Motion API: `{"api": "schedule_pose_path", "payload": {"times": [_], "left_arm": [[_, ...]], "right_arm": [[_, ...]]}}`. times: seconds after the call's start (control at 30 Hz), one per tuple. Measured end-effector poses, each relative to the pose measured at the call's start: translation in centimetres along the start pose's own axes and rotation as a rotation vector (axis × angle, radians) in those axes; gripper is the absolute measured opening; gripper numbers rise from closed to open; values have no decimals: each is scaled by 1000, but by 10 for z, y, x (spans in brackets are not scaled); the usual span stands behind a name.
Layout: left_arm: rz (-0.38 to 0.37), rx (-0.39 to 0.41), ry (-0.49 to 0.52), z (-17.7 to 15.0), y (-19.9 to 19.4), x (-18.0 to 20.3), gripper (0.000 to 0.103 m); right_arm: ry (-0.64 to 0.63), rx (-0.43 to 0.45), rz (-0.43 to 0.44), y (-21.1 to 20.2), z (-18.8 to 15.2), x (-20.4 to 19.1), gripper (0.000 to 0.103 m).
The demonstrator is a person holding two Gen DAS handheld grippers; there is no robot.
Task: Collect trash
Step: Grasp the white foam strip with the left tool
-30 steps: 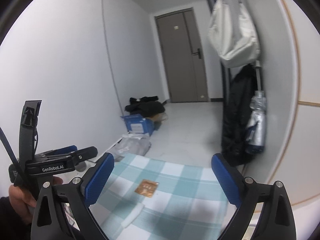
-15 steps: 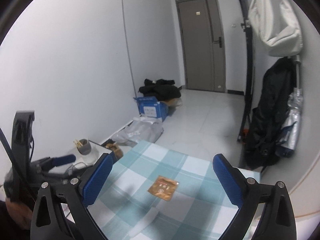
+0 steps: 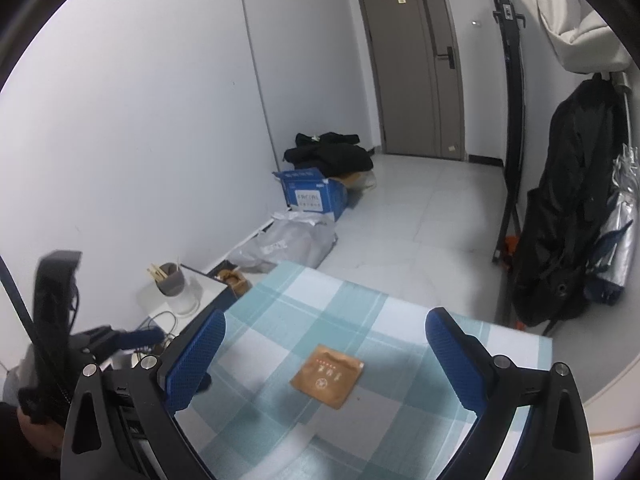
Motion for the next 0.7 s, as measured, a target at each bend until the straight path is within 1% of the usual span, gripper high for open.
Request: {"api": "schedule_pose_path", "payload": {"times": [0.1, 0.23, 0.4, 0.53, 0.63, 0.7], "left_arm": [[-21, -48, 23, -3, 11, 6, 98], [-44, -124, 50, -10, 28, 17, 97], [-20, -175, 121, -18, 40, 35, 97], [7, -222, 181, -28, 50, 46, 97], [34, -242, 220, -33, 56, 52, 97], [46, -248, 243, -36, 58, 56, 94]], "right_arm": [[-7, -2, -9, 3, 1, 8, 101], [52, -37, -11, 10, -2, 31, 101], [132, -47, -20, 9, -6, 55, 101], [156, -44, -23, 5, -9, 65, 101], [163, -42, -21, 2, -10, 69, 101], [164, -39, -19, -1, -12, 71, 101]]}}
Point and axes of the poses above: each gripper's, at about its wrist camera, not at the fingertips, and y roughly the way its jaws point, x to its right, z to its top, the point moved 7 cm from there along y, roughly the way its jaws point, and after that the axes turned 13 degrees about -x, right-handed, at the moved point
